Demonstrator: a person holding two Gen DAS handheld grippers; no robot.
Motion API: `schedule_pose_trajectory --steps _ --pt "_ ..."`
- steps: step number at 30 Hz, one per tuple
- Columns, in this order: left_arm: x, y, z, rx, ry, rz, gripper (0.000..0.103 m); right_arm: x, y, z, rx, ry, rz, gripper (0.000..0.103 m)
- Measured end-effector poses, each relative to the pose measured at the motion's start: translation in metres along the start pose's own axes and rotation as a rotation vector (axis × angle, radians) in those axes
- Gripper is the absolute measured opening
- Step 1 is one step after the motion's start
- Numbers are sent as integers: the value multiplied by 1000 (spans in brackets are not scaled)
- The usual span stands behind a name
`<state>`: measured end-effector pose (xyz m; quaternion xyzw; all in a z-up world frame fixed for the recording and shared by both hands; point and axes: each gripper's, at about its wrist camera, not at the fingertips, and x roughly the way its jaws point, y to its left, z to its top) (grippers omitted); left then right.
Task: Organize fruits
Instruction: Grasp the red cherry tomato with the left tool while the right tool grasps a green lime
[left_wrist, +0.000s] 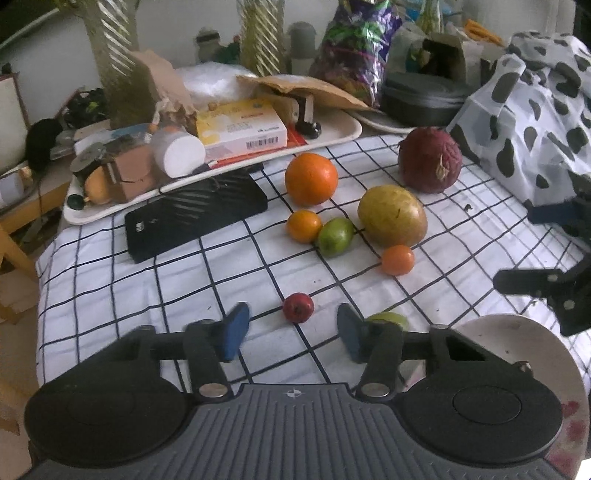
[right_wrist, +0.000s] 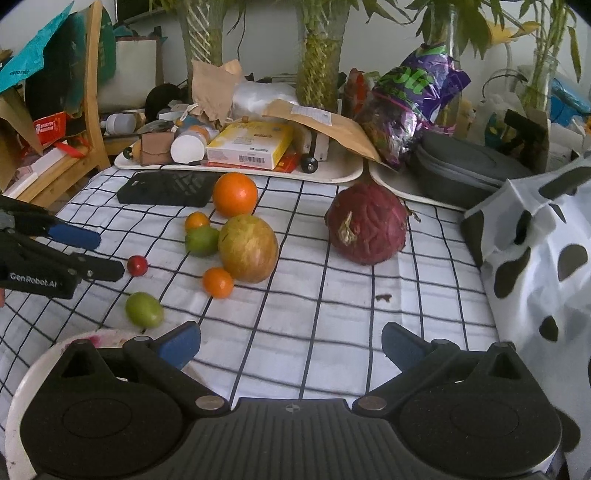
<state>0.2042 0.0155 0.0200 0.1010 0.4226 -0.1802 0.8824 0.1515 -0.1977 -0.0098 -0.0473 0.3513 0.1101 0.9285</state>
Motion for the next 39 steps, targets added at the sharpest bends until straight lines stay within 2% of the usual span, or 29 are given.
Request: schedule_pose_trajectory --steps 11,13,15,20,30,31,34,36,39 --pt "29 -1 8 63 54 -22 35 18 -3 16 -18 -1 4 103" --pt "34 -2 9 81 63 -31 32 20 -3 18 -22 0 4 103" --pt "36 -3 9 95 61 -39 23 22 -3 19 -26 2 6 103" --pt "35 -4 10 107 55 -11 22 28 0 20 -35 12 18 103" --pt "17 18 17 15 -19 46 21 33 27 23 -85 29 238 103" --pt "15 19 17 12 -24 50 21 34 31 24 -96 31 260 102" --pt "12 21 18 7 -33 51 21 41 43 26 -119 53 315 89" --pt "11 23 17 5 -37 51 21 45 49 27 -128 72 342 85" --pt "9 26 16 0 -41 53 21 52 57 27 -141 98 384 72"
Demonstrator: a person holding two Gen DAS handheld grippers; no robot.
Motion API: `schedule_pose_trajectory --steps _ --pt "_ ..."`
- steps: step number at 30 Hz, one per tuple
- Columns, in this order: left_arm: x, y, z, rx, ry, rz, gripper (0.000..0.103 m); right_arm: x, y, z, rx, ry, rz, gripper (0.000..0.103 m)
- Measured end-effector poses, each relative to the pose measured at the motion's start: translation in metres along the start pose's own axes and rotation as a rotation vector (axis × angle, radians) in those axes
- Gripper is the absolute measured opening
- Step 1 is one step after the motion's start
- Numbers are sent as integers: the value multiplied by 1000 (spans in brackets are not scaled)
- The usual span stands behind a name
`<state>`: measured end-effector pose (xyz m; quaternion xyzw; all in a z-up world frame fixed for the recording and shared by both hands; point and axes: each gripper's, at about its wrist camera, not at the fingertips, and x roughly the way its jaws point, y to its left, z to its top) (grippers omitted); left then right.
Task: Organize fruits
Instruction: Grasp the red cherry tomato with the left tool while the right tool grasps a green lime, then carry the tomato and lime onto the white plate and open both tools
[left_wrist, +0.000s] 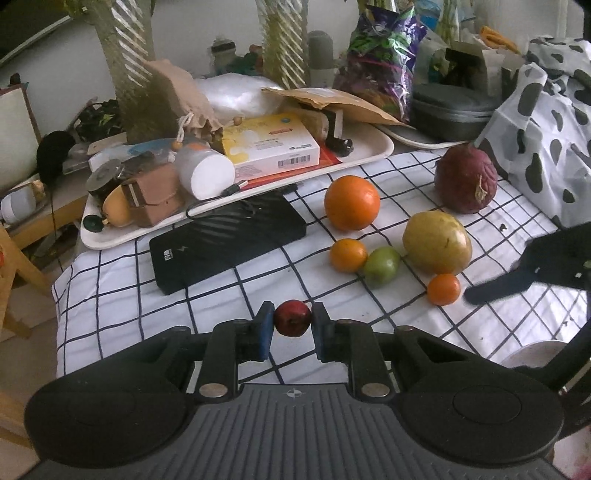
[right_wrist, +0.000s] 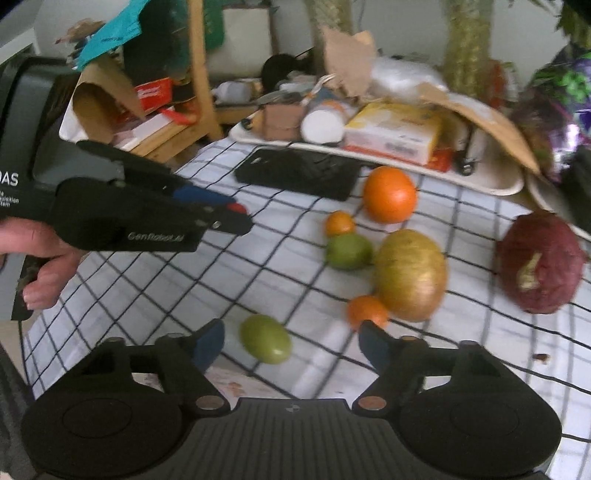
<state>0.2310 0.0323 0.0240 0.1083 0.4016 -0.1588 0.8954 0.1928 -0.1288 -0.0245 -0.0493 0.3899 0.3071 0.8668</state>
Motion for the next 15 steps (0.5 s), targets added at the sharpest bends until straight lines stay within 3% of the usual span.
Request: schedule_pose_trajectory --steps 2,6,8,15 --pt "-1 2 -1 -2 -2 0 21 6 2 1 -5 20 16 62" --pt "-1 4 -1 -3 -3 -2 21 17 6 2 -22 48 25 51" --pt "-2 5 -1 -2 -5 -4 21 22 9 3 -34 64 25 39" --pt "-5 3 -1 0 -12 -16 21 19 12 1 -57 42 13 29"
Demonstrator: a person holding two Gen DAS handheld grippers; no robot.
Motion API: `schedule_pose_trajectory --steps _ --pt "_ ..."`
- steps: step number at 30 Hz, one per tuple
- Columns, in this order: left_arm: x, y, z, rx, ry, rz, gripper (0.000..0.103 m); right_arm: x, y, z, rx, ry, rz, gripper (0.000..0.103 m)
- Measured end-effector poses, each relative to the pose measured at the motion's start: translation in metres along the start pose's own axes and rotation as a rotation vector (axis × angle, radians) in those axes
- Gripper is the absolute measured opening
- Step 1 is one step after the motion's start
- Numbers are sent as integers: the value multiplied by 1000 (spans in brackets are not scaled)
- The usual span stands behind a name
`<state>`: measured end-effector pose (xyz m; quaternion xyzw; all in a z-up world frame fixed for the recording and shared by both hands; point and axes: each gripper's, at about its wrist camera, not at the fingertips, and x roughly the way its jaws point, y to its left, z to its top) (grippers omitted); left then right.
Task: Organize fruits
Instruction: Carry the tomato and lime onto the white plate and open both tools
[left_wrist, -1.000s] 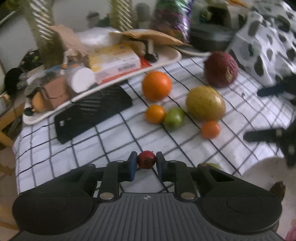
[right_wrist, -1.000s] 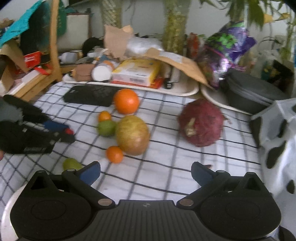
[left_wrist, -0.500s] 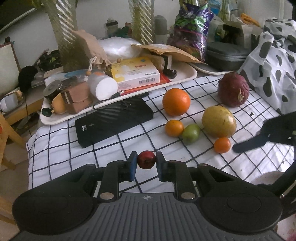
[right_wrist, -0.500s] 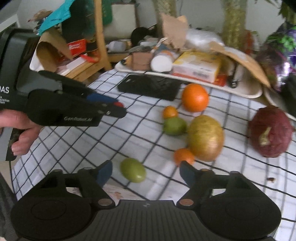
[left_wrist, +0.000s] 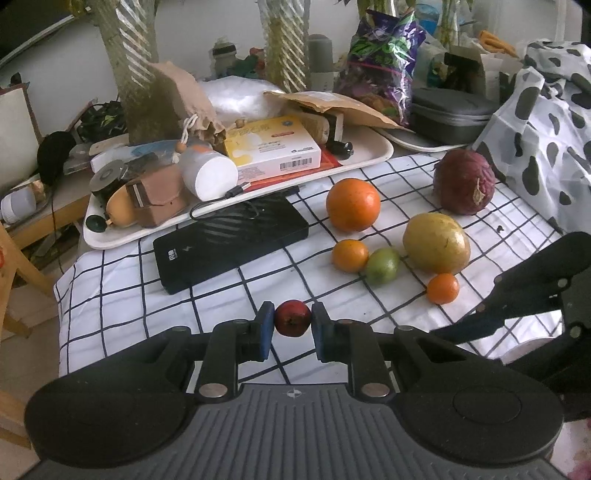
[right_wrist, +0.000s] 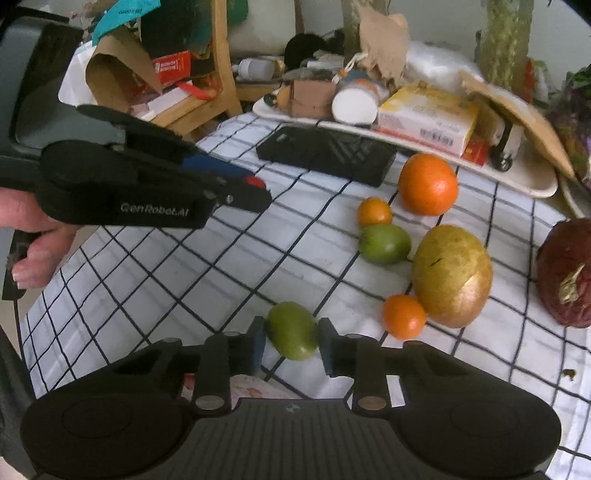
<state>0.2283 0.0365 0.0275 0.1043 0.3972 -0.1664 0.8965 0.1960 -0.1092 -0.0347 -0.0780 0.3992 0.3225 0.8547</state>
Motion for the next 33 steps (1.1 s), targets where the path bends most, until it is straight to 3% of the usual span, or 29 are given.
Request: schedule_pose_trajectory --steps 9,16,23,29,30,32,33 --pt "-17 -17 1 13 -41 -35 21 -40 -12 -2 46 -106 -90 29" --pt "-34 -35 -6 17 -65 -62 21 -70 -9 -16 63 -143 -79 29" --pt "-51 -54 -18 26 -71 -81 21 -82 9 -36 56 -102 -40 29" --pt "-60 -63 -26 9 -68 -105 21 -79 17 -51 49 -39 -60 30" --pt "-61 -64 -27 5 -65 -110 21 -78 17 -53 46 -32 -64 34" --pt "-62 -66 -30 -6 -60 -121 21 -80 18 -55 43 -36 -73 60" --pt "-63 -67 -31 -11 -59 -126 21 -84 18 -56 40 -49 -78 65"
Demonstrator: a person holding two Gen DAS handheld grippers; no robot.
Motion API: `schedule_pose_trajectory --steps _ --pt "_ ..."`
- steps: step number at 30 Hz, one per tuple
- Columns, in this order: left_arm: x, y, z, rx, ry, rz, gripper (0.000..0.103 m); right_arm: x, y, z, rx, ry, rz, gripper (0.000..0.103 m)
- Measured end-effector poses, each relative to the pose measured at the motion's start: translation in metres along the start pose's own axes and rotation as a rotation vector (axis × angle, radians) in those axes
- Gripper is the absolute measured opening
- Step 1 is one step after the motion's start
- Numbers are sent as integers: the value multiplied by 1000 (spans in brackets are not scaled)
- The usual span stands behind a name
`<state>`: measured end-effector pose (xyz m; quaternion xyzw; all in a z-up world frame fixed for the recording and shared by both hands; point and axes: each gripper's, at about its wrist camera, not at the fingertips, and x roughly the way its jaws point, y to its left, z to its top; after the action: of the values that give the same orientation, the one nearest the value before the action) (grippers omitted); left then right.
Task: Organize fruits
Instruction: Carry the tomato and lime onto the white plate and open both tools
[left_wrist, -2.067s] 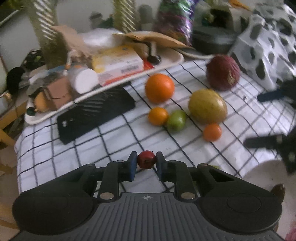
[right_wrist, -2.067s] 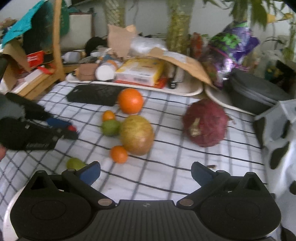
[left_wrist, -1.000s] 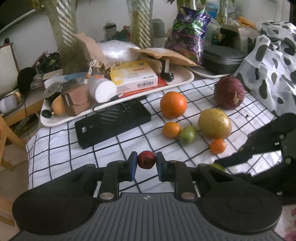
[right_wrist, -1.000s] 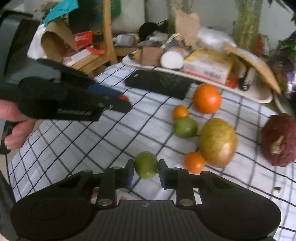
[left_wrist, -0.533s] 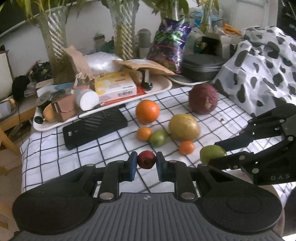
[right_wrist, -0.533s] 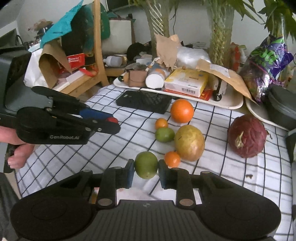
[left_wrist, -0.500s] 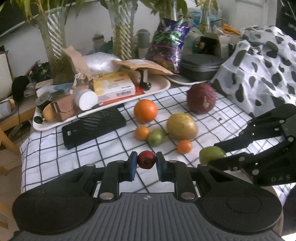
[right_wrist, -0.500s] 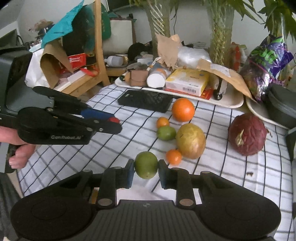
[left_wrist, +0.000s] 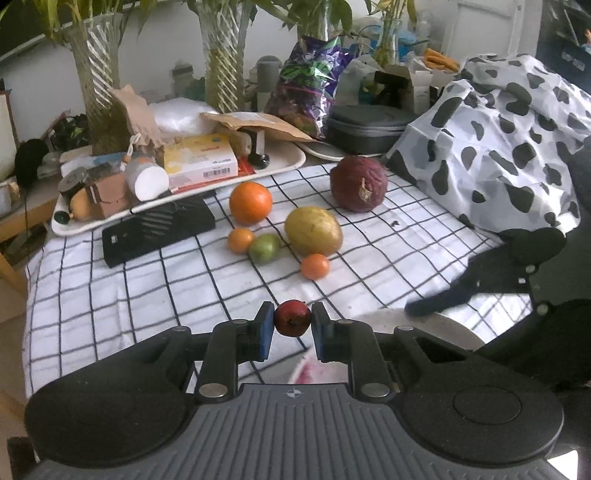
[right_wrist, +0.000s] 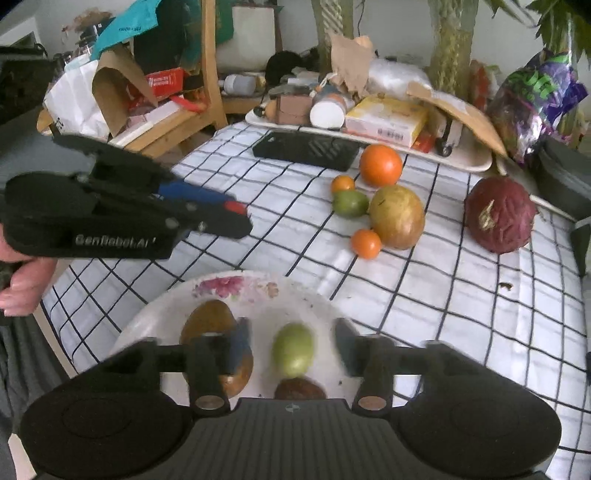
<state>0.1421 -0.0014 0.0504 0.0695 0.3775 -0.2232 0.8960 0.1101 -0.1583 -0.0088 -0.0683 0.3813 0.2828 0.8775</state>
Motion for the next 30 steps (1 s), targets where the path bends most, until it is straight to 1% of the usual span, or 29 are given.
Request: schedule_pose_trajectory --steps 1,2,5,7,11,13,16,17,18,19,20,22,26,30 --pt "-1 -1 -2 -5 2 -7 21 -5 -1 -1 2 -19 -9 74" --pt "-2 -2 -3 -10 4 -15 21 -9 -3 -1 9 -32 -18 79" --pt "-3 -6 -6 -23 15 -43 21 -22 -12 -5 44 -60 -68 88" --pt "-2 -8 -8 -35 28 -67 21 -30 -18 -9 76 -78 -99 91" --pt "2 -14 -10 -34 48 -100 22 -45 -26 -17 131 -111 -119 93" --pt "5 -16 -11 -31 56 -96 22 -51 -27 -21 145 -123 -127 94" --pt "10 -18 -12 -48 97 -76 22 -57 -26 -26 147 -130 -144 96" --pt "11 -18 -12 -52 108 -73 28 -58 -25 -28 145 -131 -151 96" --pt "11 -18 -13 -53 115 -71 48 -59 -25 -30 142 -132 -159 96" --pt "10 -19 -15 -49 112 -66 60 -61 -24 -31 141 -135 -164 96" --pt "8 -21 -16 -43 101 -52 75 -62 -24 -33 144 -139 -165 97" --pt "2 -24 -18 -29 77 -29 76 -65 -23 -35 152 -149 -169 98" --pt "-6 -26 -22 -34 69 -17 76 -71 -23 -37 171 -174 -179 100" --pt "-18 -36 -28 -12 40 -5 76 -76 -19 -41 169 -191 -199 103"
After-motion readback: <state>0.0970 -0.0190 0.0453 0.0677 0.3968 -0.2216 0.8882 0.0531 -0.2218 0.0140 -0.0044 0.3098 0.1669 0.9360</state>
